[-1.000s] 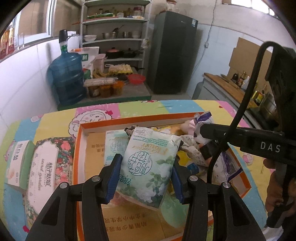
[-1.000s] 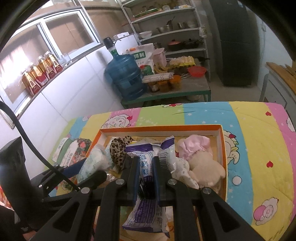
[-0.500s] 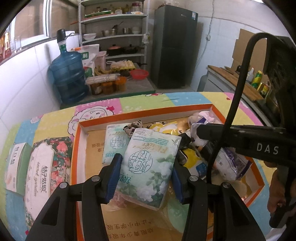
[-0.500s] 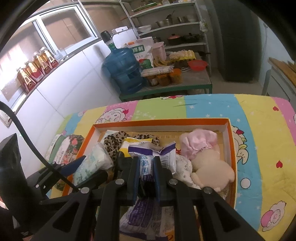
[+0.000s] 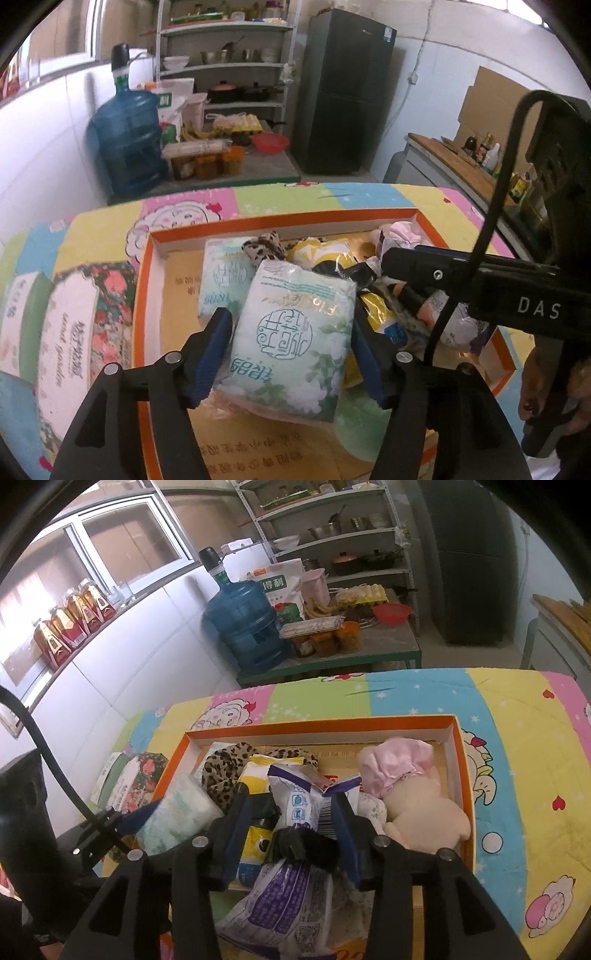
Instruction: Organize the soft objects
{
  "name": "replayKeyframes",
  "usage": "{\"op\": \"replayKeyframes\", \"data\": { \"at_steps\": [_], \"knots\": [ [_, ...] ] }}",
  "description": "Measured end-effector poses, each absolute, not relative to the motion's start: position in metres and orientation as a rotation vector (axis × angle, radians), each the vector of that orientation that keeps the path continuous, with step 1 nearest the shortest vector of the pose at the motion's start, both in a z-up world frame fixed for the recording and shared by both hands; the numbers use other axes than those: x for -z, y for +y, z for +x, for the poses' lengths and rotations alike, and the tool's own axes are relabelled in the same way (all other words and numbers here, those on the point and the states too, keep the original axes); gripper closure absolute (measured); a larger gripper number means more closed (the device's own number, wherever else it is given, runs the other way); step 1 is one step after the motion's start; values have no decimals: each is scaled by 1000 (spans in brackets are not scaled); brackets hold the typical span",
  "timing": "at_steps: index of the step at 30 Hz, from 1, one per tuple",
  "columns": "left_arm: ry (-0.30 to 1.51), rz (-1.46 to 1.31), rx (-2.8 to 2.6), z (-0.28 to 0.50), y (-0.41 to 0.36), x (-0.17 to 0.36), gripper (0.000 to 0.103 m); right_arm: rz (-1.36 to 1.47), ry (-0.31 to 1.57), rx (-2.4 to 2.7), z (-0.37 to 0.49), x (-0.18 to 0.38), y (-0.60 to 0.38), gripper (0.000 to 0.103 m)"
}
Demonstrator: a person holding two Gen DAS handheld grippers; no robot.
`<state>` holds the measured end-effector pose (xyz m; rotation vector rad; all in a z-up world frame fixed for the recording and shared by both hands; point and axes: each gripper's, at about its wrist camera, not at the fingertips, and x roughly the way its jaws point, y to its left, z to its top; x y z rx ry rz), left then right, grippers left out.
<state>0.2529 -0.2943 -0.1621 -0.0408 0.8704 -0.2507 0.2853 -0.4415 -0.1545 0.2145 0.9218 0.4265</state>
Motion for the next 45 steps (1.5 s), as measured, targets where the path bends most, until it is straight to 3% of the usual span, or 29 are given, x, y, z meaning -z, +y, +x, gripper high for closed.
{"op": "replayKeyframes", "data": {
  "at_steps": [8, 36, 45],
  "knots": [
    [822, -59, 281, 246, -292, 153, 30, 231, 883, -407, 280, 144, -448, 58],
    [718, -34, 350, 196, -273, 107, 29, 293, 763, -331, 239, 110, -453, 58],
    [667, -78, 392, 159, -233, 91, 29, 280, 747, -235, 207, 103, -442, 58]
  ]
}}
